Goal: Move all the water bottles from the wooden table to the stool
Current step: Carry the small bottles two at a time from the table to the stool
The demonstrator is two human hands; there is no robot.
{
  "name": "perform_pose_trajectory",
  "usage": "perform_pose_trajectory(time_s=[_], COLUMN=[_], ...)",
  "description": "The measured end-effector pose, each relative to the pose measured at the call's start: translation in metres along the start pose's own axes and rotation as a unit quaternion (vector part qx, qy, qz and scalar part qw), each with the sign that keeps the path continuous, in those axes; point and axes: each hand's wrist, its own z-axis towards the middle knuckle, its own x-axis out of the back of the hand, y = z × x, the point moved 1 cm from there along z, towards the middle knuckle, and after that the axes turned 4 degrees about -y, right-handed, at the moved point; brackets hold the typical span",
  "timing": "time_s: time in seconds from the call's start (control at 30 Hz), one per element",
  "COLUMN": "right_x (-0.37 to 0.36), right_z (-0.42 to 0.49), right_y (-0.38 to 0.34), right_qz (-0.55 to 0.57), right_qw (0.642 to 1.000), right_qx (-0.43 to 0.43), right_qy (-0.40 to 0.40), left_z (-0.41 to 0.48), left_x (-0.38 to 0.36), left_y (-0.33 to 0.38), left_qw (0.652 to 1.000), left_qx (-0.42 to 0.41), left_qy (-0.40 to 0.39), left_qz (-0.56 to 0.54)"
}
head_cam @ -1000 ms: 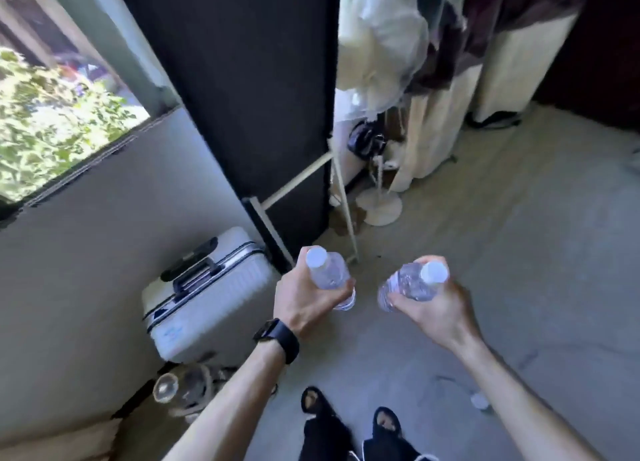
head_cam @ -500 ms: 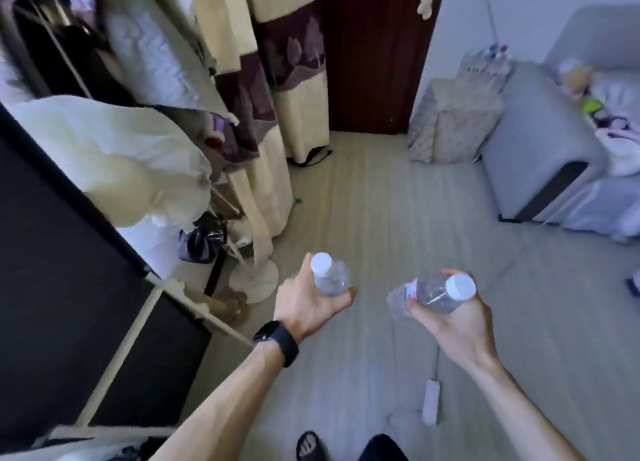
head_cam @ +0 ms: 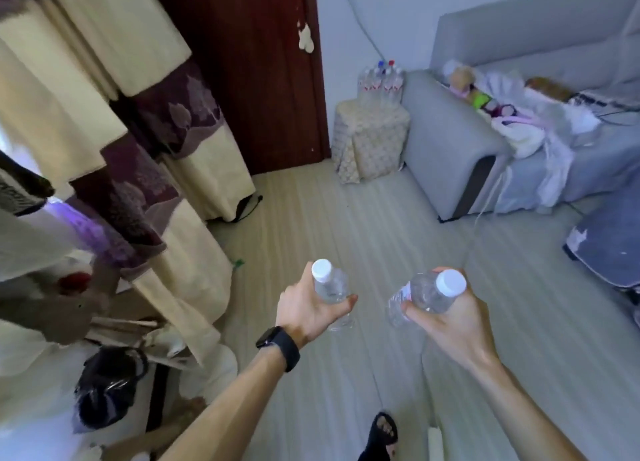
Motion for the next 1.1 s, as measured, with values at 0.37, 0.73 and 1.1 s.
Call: perform_pose_trajectory(time_s=[0.37, 0.73, 1.1], right_x=[0.043, 0.040, 0.066], right_z=[0.206, 0.403, 0.586], right_y=[-0.044, -0.080, -0.088], right_qz=[-0.041, -0.062, -0.067], right_qw=[0.999, 0.997, 0.997], right_qx=[0.027, 0.054, 0.040], right_qy=[0.002, -0.012, 0.013], left_z=[0.184, 0.392, 0.575], left_x=[0.013, 0.017, -0.003], left_y=[0.100, 0.154, 0.236], left_qw=[0.999, 0.999, 0.998], left_qx=[-0.017, -0.035, -0.062], left_qy=[0.042, 0.030, -0.002], left_qz=[-0.010, -0.015, -0.009])
